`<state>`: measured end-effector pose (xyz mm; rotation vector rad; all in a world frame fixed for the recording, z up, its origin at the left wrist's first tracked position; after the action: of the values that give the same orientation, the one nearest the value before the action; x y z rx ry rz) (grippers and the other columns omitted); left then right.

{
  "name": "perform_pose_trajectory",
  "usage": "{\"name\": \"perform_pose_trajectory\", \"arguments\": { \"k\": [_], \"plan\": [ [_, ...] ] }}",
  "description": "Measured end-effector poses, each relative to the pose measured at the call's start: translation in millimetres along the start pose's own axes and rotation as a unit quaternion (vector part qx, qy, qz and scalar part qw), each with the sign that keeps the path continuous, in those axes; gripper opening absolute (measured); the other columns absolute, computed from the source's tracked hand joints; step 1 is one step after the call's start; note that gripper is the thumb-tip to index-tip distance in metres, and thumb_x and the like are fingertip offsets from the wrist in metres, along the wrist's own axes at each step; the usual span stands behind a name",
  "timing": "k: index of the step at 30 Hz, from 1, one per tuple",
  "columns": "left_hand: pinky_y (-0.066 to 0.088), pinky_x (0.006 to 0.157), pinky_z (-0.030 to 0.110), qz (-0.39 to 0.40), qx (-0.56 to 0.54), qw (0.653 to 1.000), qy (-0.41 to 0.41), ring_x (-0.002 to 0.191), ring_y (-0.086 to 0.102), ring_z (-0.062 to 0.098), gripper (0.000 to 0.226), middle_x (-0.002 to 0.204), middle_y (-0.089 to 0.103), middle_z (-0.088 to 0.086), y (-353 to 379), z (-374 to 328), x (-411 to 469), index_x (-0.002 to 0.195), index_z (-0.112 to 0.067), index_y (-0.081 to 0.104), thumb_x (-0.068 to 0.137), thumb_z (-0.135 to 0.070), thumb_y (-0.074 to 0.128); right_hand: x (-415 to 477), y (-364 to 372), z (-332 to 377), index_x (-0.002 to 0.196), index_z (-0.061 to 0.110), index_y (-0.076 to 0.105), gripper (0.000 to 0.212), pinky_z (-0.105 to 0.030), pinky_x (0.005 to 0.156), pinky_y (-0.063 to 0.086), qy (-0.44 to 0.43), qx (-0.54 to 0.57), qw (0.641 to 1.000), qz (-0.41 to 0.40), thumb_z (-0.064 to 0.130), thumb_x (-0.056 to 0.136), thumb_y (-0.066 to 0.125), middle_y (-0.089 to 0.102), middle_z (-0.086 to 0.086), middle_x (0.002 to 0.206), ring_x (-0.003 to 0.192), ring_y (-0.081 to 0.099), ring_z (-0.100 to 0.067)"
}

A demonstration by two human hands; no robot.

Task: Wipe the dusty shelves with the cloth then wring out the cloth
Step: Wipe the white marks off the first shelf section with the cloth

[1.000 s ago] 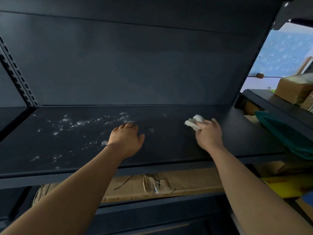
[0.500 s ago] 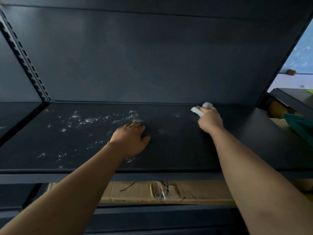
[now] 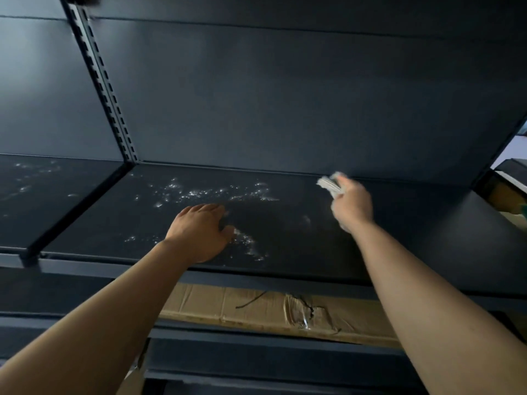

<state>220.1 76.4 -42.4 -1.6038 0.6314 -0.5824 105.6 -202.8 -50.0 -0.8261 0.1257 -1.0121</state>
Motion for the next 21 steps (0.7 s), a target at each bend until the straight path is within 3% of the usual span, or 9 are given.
{"name": "perform_pose_trajectory", "arguments": {
  "k": [3, 5, 11, 13, 14, 16, 18, 19, 21],
  "plan": [
    [0.020, 0.116, 0.035, 0.018, 0.001, 1.000, -0.023, 0.141, 0.028, 0.021, 0.063, 0.153, 0.032, 0.000, 4, 28, -8, 0.144, -0.017, 0.030, 0.092, -0.051, 0.039, -13, 14, 5, 0.127, 0.024, 0.052, 0.051, -0.030, 0.084, 0.043, 0.002, -0.122, 0.991, 0.058, 0.000, 0.083, 0.042, 0.049, -0.009, 0.135, 0.112, 0.055, -0.033],
    [0.021, 0.116, 0.035, 0.018, -0.001, 1.000, -0.025, 0.140, 0.029, 0.021, 0.062, 0.152, 0.033, 0.000, 5, 43, -11, 0.143, -0.018, 0.032, 0.091, -0.050, 0.039, -34, 35, 30, 0.129, 0.028, 0.051, 0.053, -0.034, 0.087, 0.045, -0.012, -0.145, 0.986, 0.086, 0.000, 0.085, 0.043, 0.046, -0.008, 0.137, 0.113, 0.054, -0.036],
    [0.025, 0.112, 0.035, 0.016, -0.008, 1.000, -0.024, 0.135, 0.036, 0.022, 0.054, 0.147, 0.041, 0.001, -5, 77, -24, 0.137, -0.016, 0.040, 0.092, -0.046, 0.040, -104, 91, 116, 0.130, 0.026, 0.056, 0.055, -0.028, 0.095, 0.044, -0.083, -0.022, 0.985, 0.150, -0.001, 0.085, 0.041, 0.051, -0.004, 0.140, 0.119, 0.054, -0.030],
    [0.027, 0.111, 0.035, 0.019, -0.010, 1.000, -0.022, 0.133, 0.039, 0.023, 0.052, 0.144, 0.044, 0.001, -9, 90, -30, 0.134, -0.015, 0.044, 0.092, -0.045, 0.040, -124, 101, 135, 0.131, 0.021, 0.056, 0.052, -0.022, 0.085, 0.048, -0.078, 0.063, 0.980, 0.173, -0.002, 0.087, 0.040, 0.055, -0.008, 0.136, 0.109, 0.060, -0.026],
    [0.028, 0.110, 0.035, 0.020, -0.011, 1.000, -0.021, 0.132, 0.040, 0.022, 0.051, 0.142, 0.045, 0.001, -12, 97, -33, 0.132, -0.015, 0.046, 0.092, -0.046, 0.040, -127, 100, 139, 0.130, 0.020, 0.057, 0.052, -0.013, 0.074, 0.047, -0.072, 0.095, 0.979, 0.163, -0.003, 0.086, 0.039, 0.058, -0.007, 0.131, 0.098, 0.062, -0.023],
    [0.029, 0.109, 0.035, 0.021, -0.013, 0.999, -0.021, 0.131, 0.040, 0.022, 0.051, 0.142, 0.046, 0.001, -15, 115, -39, 0.131, -0.014, 0.048, 0.092, -0.046, 0.041, -121, 78, 137, 0.125, 0.022, 0.061, 0.054, -0.001, 0.053, 0.039, -0.052, 0.118, 0.987, 0.092, -0.005, 0.083, 0.041, 0.065, -0.005, 0.117, 0.081, 0.059, -0.016],
    [0.029, 0.109, 0.036, 0.021, -0.012, 0.999, -0.021, 0.132, 0.040, 0.023, 0.052, 0.143, 0.044, 0.002, -17, 132, -43, 0.133, -0.015, 0.046, 0.092, -0.046, 0.041, -108, 46, 118, 0.123, 0.026, 0.063, 0.055, -0.009, 0.052, 0.045, -0.023, 0.078, 0.997, 0.015, -0.004, 0.081, 0.044, 0.068, -0.007, 0.107, 0.077, 0.061, -0.021],
    [0.029, 0.110, 0.036, 0.023, -0.011, 0.999, -0.023, 0.133, 0.039, 0.023, 0.053, 0.145, 0.043, 0.002, -17, 140, -45, 0.134, -0.015, 0.044, 0.092, -0.046, 0.041, -103, 32, 103, 0.124, 0.025, 0.062, 0.054, -0.022, 0.060, 0.053, -0.004, 0.030, 1.000, -0.006, -0.003, 0.081, 0.044, 0.067, -0.009, 0.109, 0.081, 0.064, -0.026],
    [0.028, 0.111, 0.037, 0.032, -0.016, 0.999, -0.025, 0.136, 0.035, 0.024, 0.054, 0.148, 0.038, 0.002, -15, 152, -47, 0.137, -0.015, 0.041, 0.093, -0.045, 0.039, -103, 17, 72, 0.128, 0.020, 0.058, 0.050, -0.036, 0.078, 0.052, 0.046, -0.071, 0.996, -0.009, 0.000, 0.084, 0.045, 0.057, -0.015, 0.119, 0.097, 0.061, -0.036]
  ]
}}
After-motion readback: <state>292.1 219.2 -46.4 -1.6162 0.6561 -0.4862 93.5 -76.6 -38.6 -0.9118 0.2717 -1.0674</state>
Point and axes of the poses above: each hand's wrist, its own x-axis towards the middle knuckle, its own y-axis out of the palm, z = x × y, the point moved 6 cm from there along x, towards the middle knuckle
